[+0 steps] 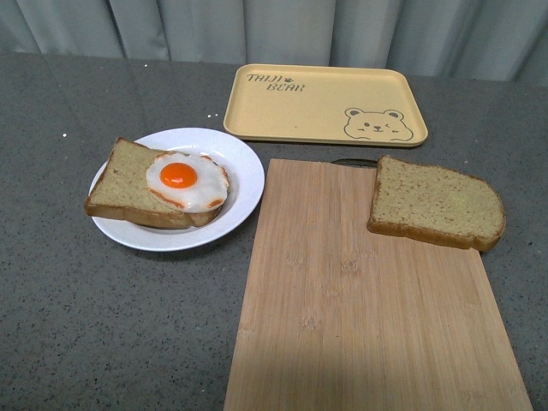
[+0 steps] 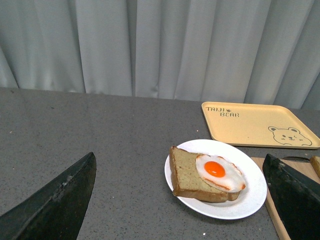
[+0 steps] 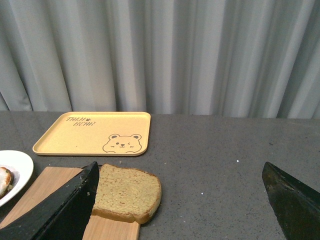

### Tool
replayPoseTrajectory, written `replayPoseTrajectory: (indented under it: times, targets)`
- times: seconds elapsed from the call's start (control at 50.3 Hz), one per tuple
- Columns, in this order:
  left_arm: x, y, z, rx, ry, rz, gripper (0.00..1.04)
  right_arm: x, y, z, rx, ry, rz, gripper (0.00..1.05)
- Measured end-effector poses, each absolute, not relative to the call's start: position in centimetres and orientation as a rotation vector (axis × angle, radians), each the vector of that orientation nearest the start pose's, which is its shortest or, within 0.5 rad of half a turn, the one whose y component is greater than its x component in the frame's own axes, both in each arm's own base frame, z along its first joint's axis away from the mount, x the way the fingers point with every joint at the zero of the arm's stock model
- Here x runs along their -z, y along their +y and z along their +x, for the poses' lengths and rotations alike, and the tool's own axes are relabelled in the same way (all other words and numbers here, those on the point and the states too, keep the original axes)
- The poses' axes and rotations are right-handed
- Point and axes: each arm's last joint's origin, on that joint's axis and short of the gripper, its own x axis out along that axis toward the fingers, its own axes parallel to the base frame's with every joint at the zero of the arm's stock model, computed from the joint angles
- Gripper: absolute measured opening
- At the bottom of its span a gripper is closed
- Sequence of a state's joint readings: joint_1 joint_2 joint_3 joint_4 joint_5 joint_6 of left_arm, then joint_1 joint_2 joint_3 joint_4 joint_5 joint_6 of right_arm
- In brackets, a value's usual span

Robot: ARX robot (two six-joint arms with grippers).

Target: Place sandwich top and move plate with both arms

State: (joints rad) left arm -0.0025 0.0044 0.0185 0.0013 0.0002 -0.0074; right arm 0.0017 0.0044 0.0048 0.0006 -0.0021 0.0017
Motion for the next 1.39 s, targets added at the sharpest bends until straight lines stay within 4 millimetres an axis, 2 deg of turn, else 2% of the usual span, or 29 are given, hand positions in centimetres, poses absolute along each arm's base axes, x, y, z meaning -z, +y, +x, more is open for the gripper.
replayPoseTrajectory:
  times: [1.391]
  targets:
    - [-16.96, -0.02, 9.68, 0.003, -0.015, -0.007, 0.98, -16.49, 0.01, 9.77, 0.002, -0.001, -0.003, 0.95]
